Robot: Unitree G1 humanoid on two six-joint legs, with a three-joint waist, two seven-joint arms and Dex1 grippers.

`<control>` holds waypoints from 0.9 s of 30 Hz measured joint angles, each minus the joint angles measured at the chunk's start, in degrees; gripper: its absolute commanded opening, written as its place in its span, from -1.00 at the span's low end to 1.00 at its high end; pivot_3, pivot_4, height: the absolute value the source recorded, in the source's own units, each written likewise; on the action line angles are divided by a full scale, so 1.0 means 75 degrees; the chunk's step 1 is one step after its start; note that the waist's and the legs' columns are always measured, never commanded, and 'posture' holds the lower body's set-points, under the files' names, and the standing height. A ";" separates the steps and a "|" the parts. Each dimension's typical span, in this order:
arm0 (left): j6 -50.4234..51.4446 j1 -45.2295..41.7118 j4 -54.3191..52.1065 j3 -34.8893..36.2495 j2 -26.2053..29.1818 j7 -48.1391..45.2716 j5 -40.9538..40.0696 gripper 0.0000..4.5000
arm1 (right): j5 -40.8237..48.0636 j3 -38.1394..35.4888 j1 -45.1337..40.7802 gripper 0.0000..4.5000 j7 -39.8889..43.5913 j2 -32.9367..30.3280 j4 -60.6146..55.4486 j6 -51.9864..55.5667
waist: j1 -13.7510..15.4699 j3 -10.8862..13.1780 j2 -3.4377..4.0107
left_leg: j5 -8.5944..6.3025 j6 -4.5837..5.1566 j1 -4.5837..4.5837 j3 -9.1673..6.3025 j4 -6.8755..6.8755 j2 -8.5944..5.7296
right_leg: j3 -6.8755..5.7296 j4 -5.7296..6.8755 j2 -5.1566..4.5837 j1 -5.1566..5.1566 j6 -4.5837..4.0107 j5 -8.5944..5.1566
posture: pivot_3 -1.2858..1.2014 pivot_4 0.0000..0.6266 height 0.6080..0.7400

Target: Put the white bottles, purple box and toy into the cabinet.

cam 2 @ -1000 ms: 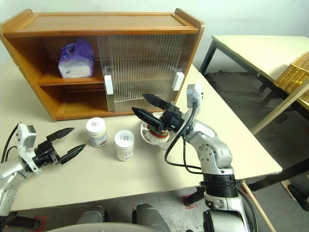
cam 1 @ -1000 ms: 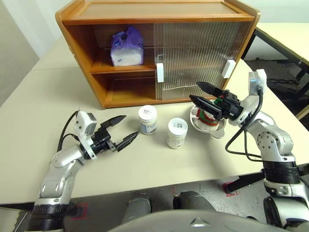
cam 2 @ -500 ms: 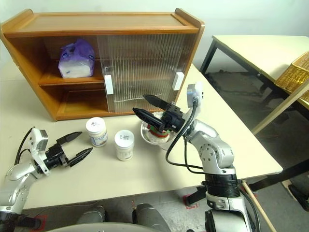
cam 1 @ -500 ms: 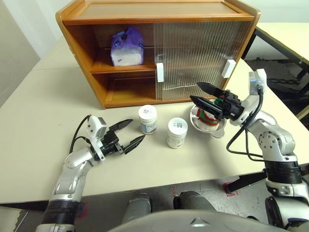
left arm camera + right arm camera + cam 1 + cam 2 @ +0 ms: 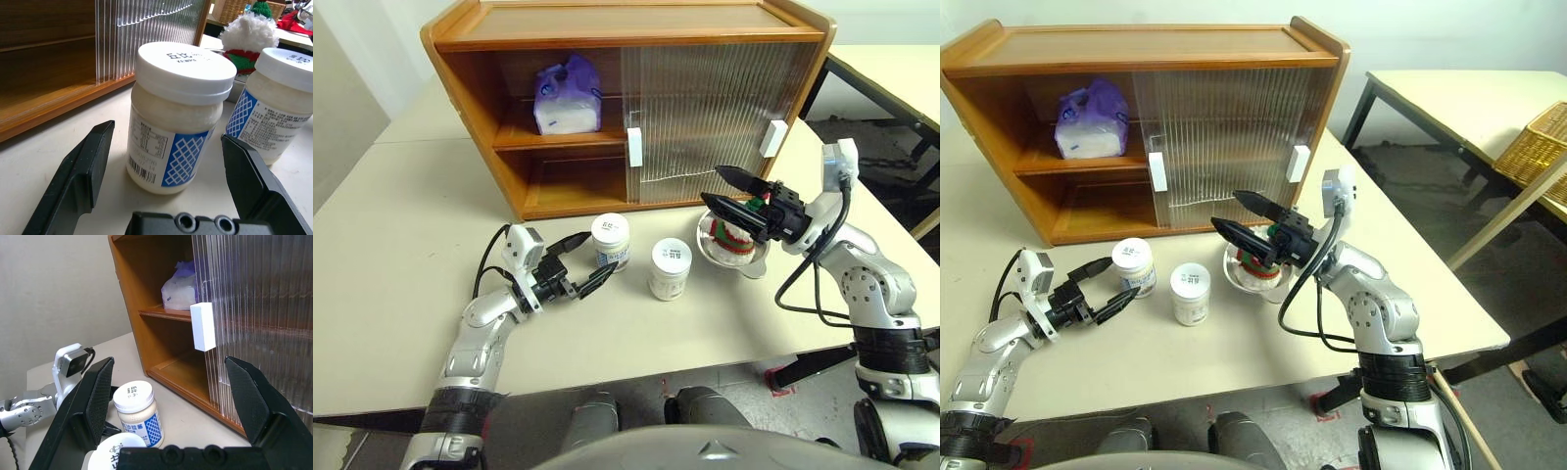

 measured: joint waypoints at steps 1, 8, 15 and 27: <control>-0.0003 -0.0011 0.0005 -0.0011 -0.0010 0.0009 0.0003 0.99 | 0.0003 -0.0002 0.0010 1.00 -0.0009 -0.0009 -0.0022 0.0001 | -0.0008 0.0000 0.0000 | 0.0001 0.0001 0.0000 0.0000 0.0001 0.0000 | 0.0000 0.0000 0.0000 0.0001 0.0003 0.0001 | -0.07 -0.90 1.00; -0.0049 -0.0168 0.0264 -0.0051 -0.0066 0.0031 0.0024 0.99 | 0.0019 -0.0008 0.0072 1.00 -0.0050 -0.0036 -0.0097 0.0007 | -0.0052 0.0000 0.0000 | 0.0013 0.0017 0.0002 0.0000 0.0004 -0.0002 | 0.0001 -0.0001 0.0000 0.0006 0.0017 0.0007 | -0.08 -0.90 1.00; -0.0124 -0.0388 0.0690 -0.0081 -0.0209 0.0033 0.0090 0.99 | 0.0027 -0.0022 0.0088 1.00 -0.0086 -0.0055 -0.0136 0.0021 | -0.0092 0.0000 0.0000 | 0.0022 0.0030 0.0001 0.0000 0.0008 -0.0003 | 0.0001 -0.0001 -0.0001 0.0008 0.0020 0.0012 | -0.08 -0.90 1.00; -0.0184 -0.0625 0.0958 -0.0191 -0.0333 -0.0024 0.0090 0.49 | 0.0030 -0.0041 0.0196 1.00 -0.0208 -0.0081 -0.0275 0.0070 | -0.0137 0.0000 0.0000 | 0.0024 0.0032 0.0001 0.0003 0.0008 -0.0006 | 0.0002 -0.0003 -0.0001 0.0008 0.0032 0.0016 | -0.09 -0.90 1.00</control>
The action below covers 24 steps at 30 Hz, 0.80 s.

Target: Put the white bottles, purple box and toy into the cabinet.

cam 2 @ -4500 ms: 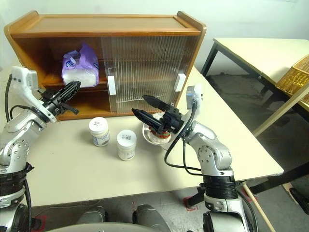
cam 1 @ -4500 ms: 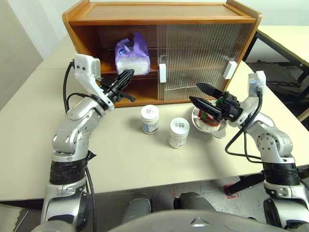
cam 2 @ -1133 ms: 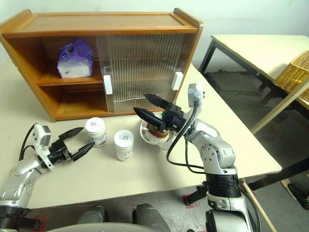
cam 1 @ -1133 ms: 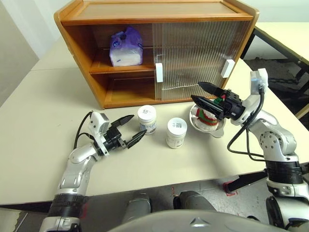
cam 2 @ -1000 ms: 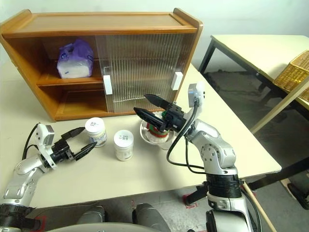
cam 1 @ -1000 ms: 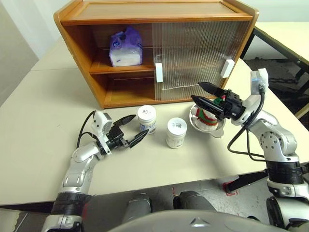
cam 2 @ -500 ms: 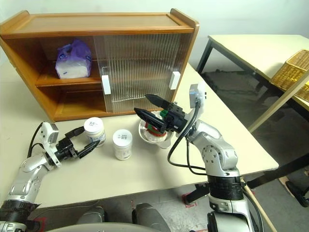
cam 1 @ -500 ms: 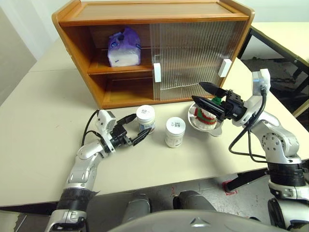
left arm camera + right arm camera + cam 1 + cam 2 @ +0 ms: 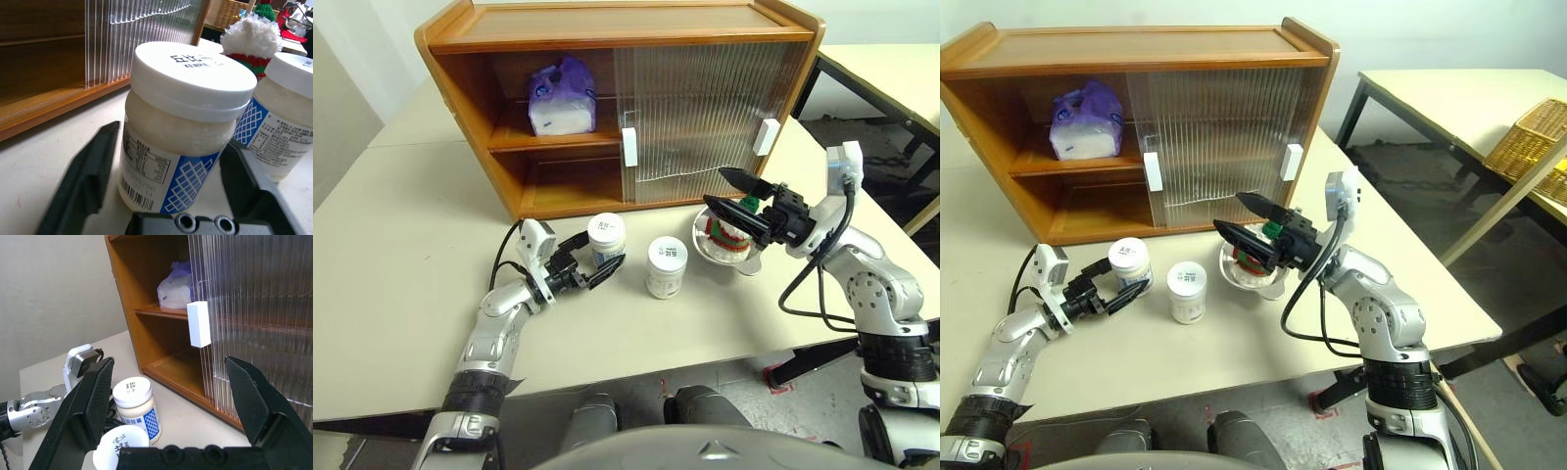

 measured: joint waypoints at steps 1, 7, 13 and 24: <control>0.0001 -0.0016 0.0015 0.0003 0.0004 -0.0004 -0.0011 0.38 | 0.0000 0.0000 0.0000 1.00 -0.0005 0.0000 0.0000 0.0000 | -0.0001 0.0000 0.0000 | 0.0001 0.0001 0.0000 0.0000 0.0000 0.0000 | 0.0000 0.0000 0.0000 0.0000 0.0000 0.0000 | -0.09 -0.90 1.00; 0.0084 -0.0032 -0.0003 0.0014 0.0037 0.0008 -0.0040 0.37 | -0.0001 0.0000 -0.0001 1.00 -0.0007 0.0027 0.0000 -0.0001 | -0.0001 0.0000 0.0000 | 0.0002 0.0003 0.0000 0.0000 0.0000 -0.0001 | 0.0000 0.0000 0.0000 0.0000 0.0000 0.0000 | -0.08 -0.90 1.00; 0.0519 -0.0037 -0.0307 0.0254 0.0074 0.0495 -0.0131 0.37 | -0.0003 0.0000 -0.0003 1.00 -0.0002 0.0057 0.0012 -0.0002 | 0.0000 0.0000 0.0000 | 0.0003 0.0002 -0.0001 0.0002 0.0000 -0.0002 | 0.0000 -0.0001 0.0001 -0.0001 0.0001 0.0000 | -0.07 -0.90 1.00; 0.1214 -0.1411 -0.0261 0.0901 -0.0174 0.2021 -0.0317 0.37 | -0.0016 0.0010 -0.0125 1.00 0.0053 0.0158 0.0120 -0.0025 | 0.0027 0.0001 -0.0002 | 0.0019 0.0014 0.0002 0.0011 0.0011 -0.0016 | 0.0000 -0.0009 -0.0002 0.0016 0.0028 0.0017 | -0.08 -0.92 1.00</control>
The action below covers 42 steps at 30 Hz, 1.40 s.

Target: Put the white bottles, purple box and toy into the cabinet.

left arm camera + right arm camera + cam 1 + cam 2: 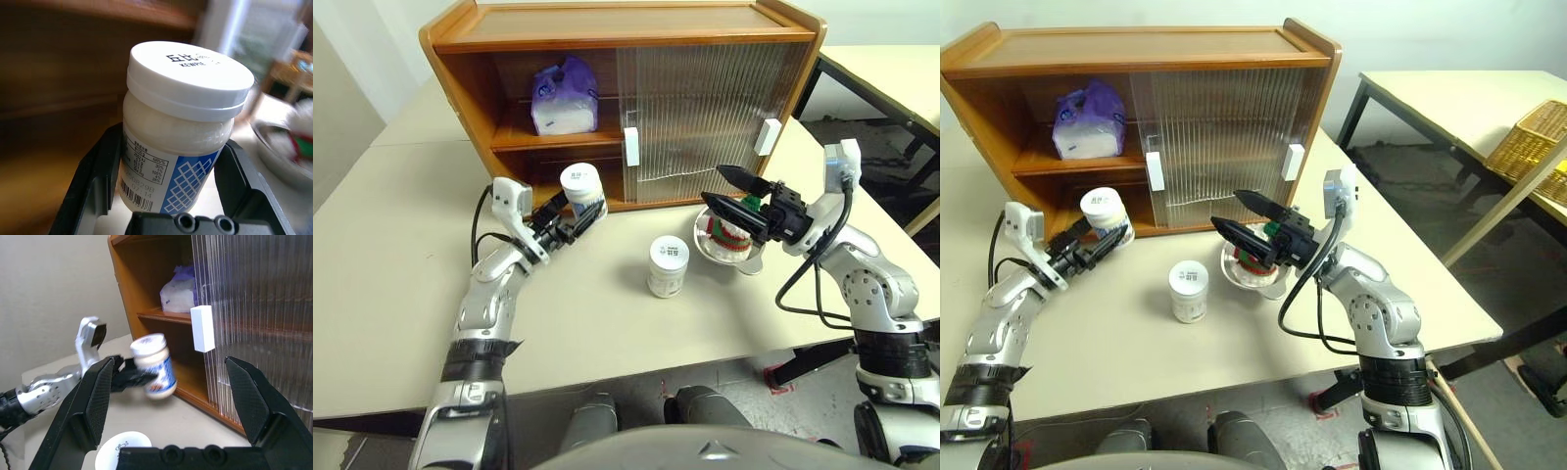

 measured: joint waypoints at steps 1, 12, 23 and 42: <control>0.0007 -0.0168 0.0149 0.0048 -0.0044 0.0171 0.0006 0.37 | 0.0000 0.0001 0.0001 1.00 0.0001 0.0025 0.0003 -0.0009 | -0.0003 0.0000 0.0000 | 0.0001 0.0001 0.0002 0.0001 0.0001 0.0000 | 0.0000 0.0000 0.0000 0.0002 0.0003 0.0002 | -0.08 -0.92 1.00; -0.0165 -0.1050 0.2098 0.0118 -0.0413 0.1541 0.0657 0.37 | -0.0013 0.0001 0.0002 1.00 -0.0011 0.0052 0.0010 -0.0098 | -0.0011 0.0001 -0.0002 | 0.0007 0.0006 0.0004 0.0003 0.0006 -0.0009 | 0.0000 -0.0008 0.0001 0.0010 0.0029 0.0015 | -0.09 -0.92 1.00; -0.1207 -0.1952 0.3755 0.0123 -0.0690 0.2333 0.1234 0.37 | -0.0015 0.0001 0.0003 1.00 -0.0040 0.0053 0.0010 -0.0112 | -0.0019 0.0001 -0.0002 | 0.0022 0.0029 0.0008 0.0000 0.0017 -0.0011 | 0.0002 -0.0092 0.0001 0.0056 0.0064 0.0067 | -0.09 -0.93 1.00; -0.2491 -0.3450 0.6442 0.0103 -0.1265 0.3280 0.1890 0.37 | -0.0012 0.0004 0.0004 1.00 -0.0049 -0.0037 -0.0013 -0.0103 | -0.0038 0.0001 -0.0002 | 0.0033 0.0049 0.0003 0.0012 0.0047 -0.0045 | 0.0008 -0.0120 0.0008 0.0081 0.0119 0.0097 | -0.10 -0.94 1.00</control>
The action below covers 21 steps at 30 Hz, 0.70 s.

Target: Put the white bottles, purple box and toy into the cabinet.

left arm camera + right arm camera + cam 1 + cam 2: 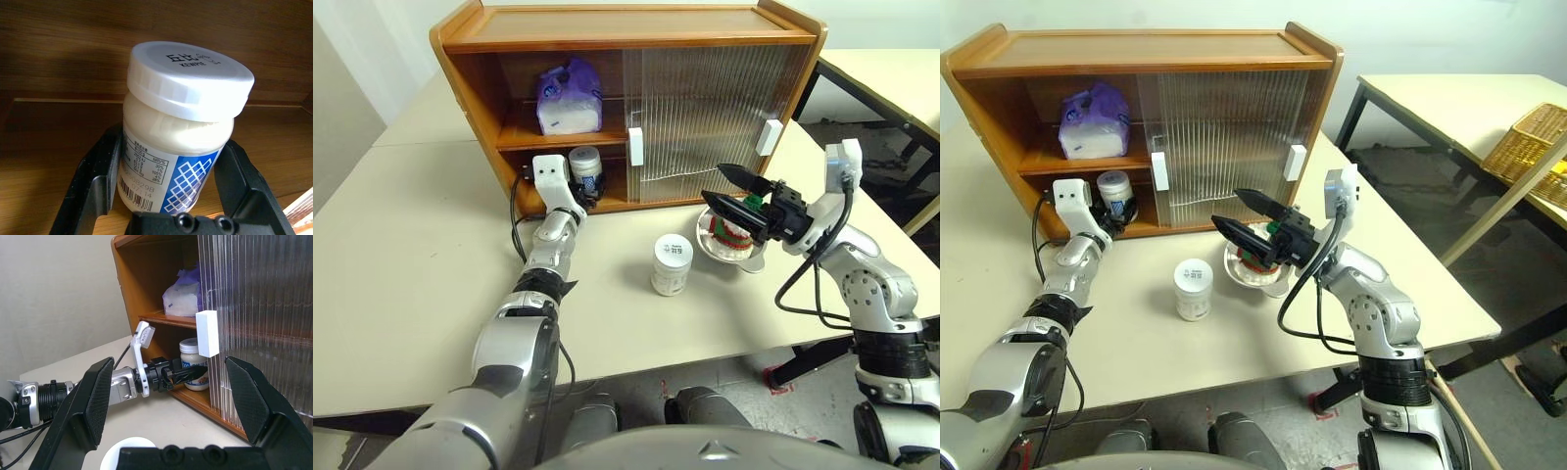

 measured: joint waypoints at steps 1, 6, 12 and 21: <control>-0.0027 -0.0029 0.0059 -0.0009 -0.0001 0.0051 0.0046 0.37 | 0.0002 0.0000 0.0001 1.00 -0.0001 -0.0007 -0.0022 0.0003 | -0.0010 0.0000 0.0000 | 0.0001 0.0001 0.0001 0.0002 0.0002 -0.0002 | 0.0001 0.0000 -0.0001 0.0002 0.0002 0.0001 | -0.10 -0.94 1.00; -0.0212 -0.0168 0.0375 -0.0083 0.0025 0.0348 0.0291 0.83 | 0.0007 -0.0001 0.0020 1.00 -0.0014 -0.0018 -0.0113 0.0023 | -0.0055 0.0000 0.0000 | 0.0004 0.0006 0.0001 0.0004 0.0014 -0.0010 | 0.0001 -0.0003 -0.0002 0.0008 0.0014 0.0008 | -0.10 -0.93 1.00; -0.0475 -0.0198 0.0457 -0.0079 0.0035 0.0395 0.0403 0.99 | 0.0008 -0.0001 0.0020 1.00 -0.0028 -0.0016 -0.0132 0.0040 | -0.0084 0.0001 0.0001 | 0.0005 0.0008 0.0000 -0.0009 0.0017 -0.0073 | 0.0003 -0.0003 -0.0010 0.0009 0.0010 0.0006 | -0.10 -0.91 1.00; -0.1028 0.0094 -0.0206 0.0123 -0.0028 -0.0017 0.0065 0.99 | 0.0010 0.0000 0.0017 1.00 -0.0030 -0.0005 -0.0131 0.0056 | -0.0085 0.0003 0.0002 | 0.0005 0.0008 -0.0002 -0.0010 0.0016 -0.0084 | 0.0006 -0.0009 -0.0017 0.0010 0.0009 0.0001 | -0.08 -0.89 1.00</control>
